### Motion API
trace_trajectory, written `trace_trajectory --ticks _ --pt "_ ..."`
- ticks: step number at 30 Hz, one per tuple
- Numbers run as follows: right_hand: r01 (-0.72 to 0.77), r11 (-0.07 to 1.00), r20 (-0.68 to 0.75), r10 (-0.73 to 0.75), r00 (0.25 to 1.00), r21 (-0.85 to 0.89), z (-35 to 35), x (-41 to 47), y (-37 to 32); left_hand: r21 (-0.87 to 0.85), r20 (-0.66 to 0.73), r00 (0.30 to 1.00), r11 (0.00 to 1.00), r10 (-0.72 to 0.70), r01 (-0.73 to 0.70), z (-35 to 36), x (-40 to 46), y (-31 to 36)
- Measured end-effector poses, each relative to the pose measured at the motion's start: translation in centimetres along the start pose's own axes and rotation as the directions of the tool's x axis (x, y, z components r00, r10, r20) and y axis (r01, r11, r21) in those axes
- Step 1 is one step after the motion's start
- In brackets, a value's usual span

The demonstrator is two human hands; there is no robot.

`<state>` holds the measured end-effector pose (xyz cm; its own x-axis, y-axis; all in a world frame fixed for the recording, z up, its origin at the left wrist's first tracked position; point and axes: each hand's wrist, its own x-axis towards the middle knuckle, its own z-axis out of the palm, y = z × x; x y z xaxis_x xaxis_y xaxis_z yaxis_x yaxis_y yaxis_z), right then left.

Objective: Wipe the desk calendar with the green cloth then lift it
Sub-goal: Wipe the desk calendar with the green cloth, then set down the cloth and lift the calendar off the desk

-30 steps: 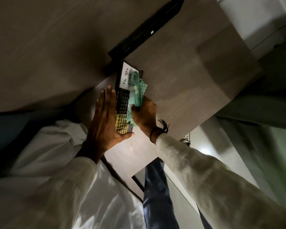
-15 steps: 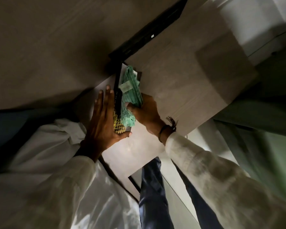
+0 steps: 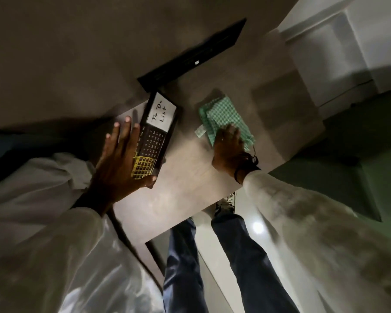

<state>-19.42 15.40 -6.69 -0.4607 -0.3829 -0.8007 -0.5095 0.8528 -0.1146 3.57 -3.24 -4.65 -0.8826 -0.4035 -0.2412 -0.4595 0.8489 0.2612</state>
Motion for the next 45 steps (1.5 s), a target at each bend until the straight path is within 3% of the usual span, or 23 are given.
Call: trace_trajectory --ticks 2,5,8,9,11,13,15,17,20,22,24,28,33,35,41,45 --pt "-0.015 0.999 0.000 0.015 1.000 0.044 -0.6 -0.5 -1.0 -0.057 0.037 0.998 0.997 -0.045 0.047 -0.4 -0.2 0.4" --pt "0.090 0.975 -0.140 -0.062 0.988 0.205 -3.0 -1.2 -2.5 -0.226 0.032 0.977 0.951 -0.211 0.213 -0.8 -1.0 1.5" --pt "0.191 0.893 -0.227 -0.104 0.968 0.408 -6.5 -1.2 -5.3 -0.390 -0.003 0.860 0.793 -0.510 0.468 -1.1 -2.6 3.9" --pt "0.193 0.865 -0.212 -0.103 0.972 0.462 -7.8 -1.0 -6.7 -0.479 0.041 0.772 0.666 -0.634 0.572 -1.5 -3.0 5.1" --pt "0.175 0.843 -0.162 -0.106 0.981 0.508 -9.7 -0.4 -9.7 -0.647 0.220 0.511 0.267 -0.831 0.714 -3.1 -3.0 7.4" --pt "0.142 0.855 -0.090 -0.112 0.990 0.498 -10.6 0.6 -12.2 -0.745 0.428 0.265 -0.172 -0.864 0.645 -3.9 -2.3 8.4" --pt "0.138 0.878 -0.034 -0.138 0.990 0.458 -10.4 1.3 -13.7 -0.729 0.636 0.191 -0.502 -0.748 0.465 -4.2 -1.6 8.6" --pt "0.131 0.872 -0.006 -0.145 0.989 0.472 -10.1 1.4 -14.0 -0.642 0.762 0.206 -0.676 -0.614 0.362 -4.3 -1.2 8.1" --pt "0.093 0.879 0.022 -0.117 0.993 0.468 -9.8 1.0 -12.6 -0.648 0.761 0.204 -0.708 -0.616 0.279 -4.7 -1.0 6.2" --pt "0.058 0.855 0.026 -0.084 0.996 0.516 -9.3 1.2 -11.0 -0.718 0.696 0.271 -0.652 -0.666 0.242 -5.7 -0.6 4.8" --pt "0.024 0.805 0.041 -0.060 0.997 0.593 -8.8 1.4 -9.8 -0.796 0.605 0.349 -0.534 -0.716 0.285 -6.5 -0.5 4.0" --pt "0.012 0.716 0.009 -0.026 1.000 0.698 -8.2 1.4 -9.6 -0.828 0.560 0.437 -0.491 -0.704 0.270 -7.7 -0.6 3.7" --pt "-0.059 0.556 0.037 0.050 0.998 0.829 -6.5 5.0 -8.9 -0.783 0.604 0.483 -0.586 -0.634 0.209 -6.5 0.2 1.5" --pt "-0.050 0.529 0.027 0.052 0.998 0.847 -6.8 5.0 -9.4 -0.808 0.562 0.527 -0.559 -0.638 0.185 -7.1 0.8 1.2" --pt "-0.056 0.468 0.018 0.087 0.996 0.882 -6.3 6.4 -9.4 -0.718 0.648 0.472 -0.687 -0.598 0.115 -7.2 1.5 0.5" --pt "-0.060 0.450 0.049 0.037 0.998 0.891 -6.3 6.1 -9.6 -0.754 0.631 0.428 -0.641 -0.647 0.143 -8.3 1.7 0.2"
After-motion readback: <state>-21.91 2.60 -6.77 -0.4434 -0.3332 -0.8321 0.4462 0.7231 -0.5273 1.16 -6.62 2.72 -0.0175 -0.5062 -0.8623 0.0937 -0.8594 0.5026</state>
